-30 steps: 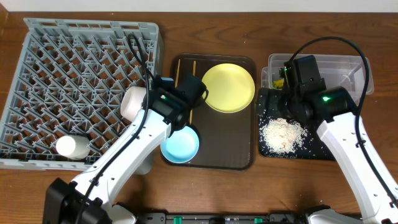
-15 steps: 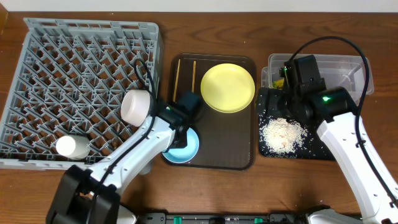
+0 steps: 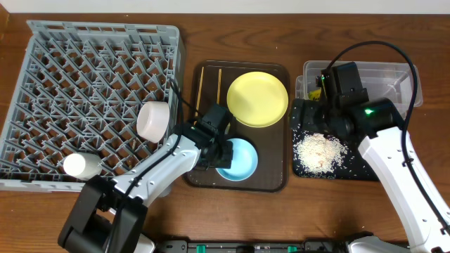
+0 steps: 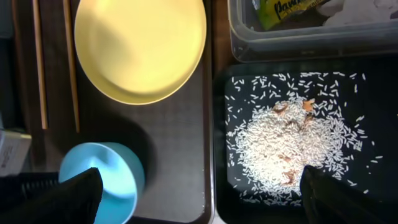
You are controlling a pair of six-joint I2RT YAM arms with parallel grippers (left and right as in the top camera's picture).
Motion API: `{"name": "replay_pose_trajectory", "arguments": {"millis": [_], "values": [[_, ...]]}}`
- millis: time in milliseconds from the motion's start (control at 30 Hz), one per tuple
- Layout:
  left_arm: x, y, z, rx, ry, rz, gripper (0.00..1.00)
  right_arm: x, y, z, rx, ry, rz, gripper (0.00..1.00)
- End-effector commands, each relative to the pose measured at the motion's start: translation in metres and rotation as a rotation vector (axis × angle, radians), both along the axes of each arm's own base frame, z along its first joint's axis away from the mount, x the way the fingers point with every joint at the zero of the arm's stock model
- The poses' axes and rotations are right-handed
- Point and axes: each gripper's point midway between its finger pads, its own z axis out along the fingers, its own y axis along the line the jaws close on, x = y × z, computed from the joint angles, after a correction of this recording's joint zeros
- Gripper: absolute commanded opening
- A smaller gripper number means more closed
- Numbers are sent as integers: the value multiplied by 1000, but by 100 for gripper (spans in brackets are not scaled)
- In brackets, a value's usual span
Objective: Sort waste into correct bins and load items into the dishwasher
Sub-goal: 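Grasp the light-blue bowl with the left gripper, then carry the light-blue bowl into the dish rack and release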
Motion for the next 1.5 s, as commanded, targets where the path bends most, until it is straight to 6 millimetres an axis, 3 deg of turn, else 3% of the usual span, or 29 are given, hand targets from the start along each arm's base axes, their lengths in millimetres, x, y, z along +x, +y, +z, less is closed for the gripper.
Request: {"name": "replay_pose_trajectory", "arguments": {"millis": [0,300,500,667,767,967,1100,1167,1467], "values": [[-8,-16,5,-95,30,-87,46,3,-4,0,-13,2,-13,99],[-17,-15,-27,-99,106,-103,43,3,-4,0,-13,-1,-13,99],[-6,-7,-18,-189,139,-32,9,3,-4,0,-13,-1,-13,99],[7,10,22,-182,109,32,8,3,-4,0,-12,-1,-13,99],[21,37,55,-74,15,79,8,4,-4,0,-13,-2,-13,99],[47,128,133,333,-333,236,8,4,-4,0,-12,-2,-14,99],[50,199,180,705,-536,378,8,4,-4,0,-11,-6,-14,99],[48,222,195,858,-583,420,8,5,-4,1,-10,-9,-14,99],[56,261,238,1382,-715,503,8,9,-3,2,-6,-24,-14,99]]}}
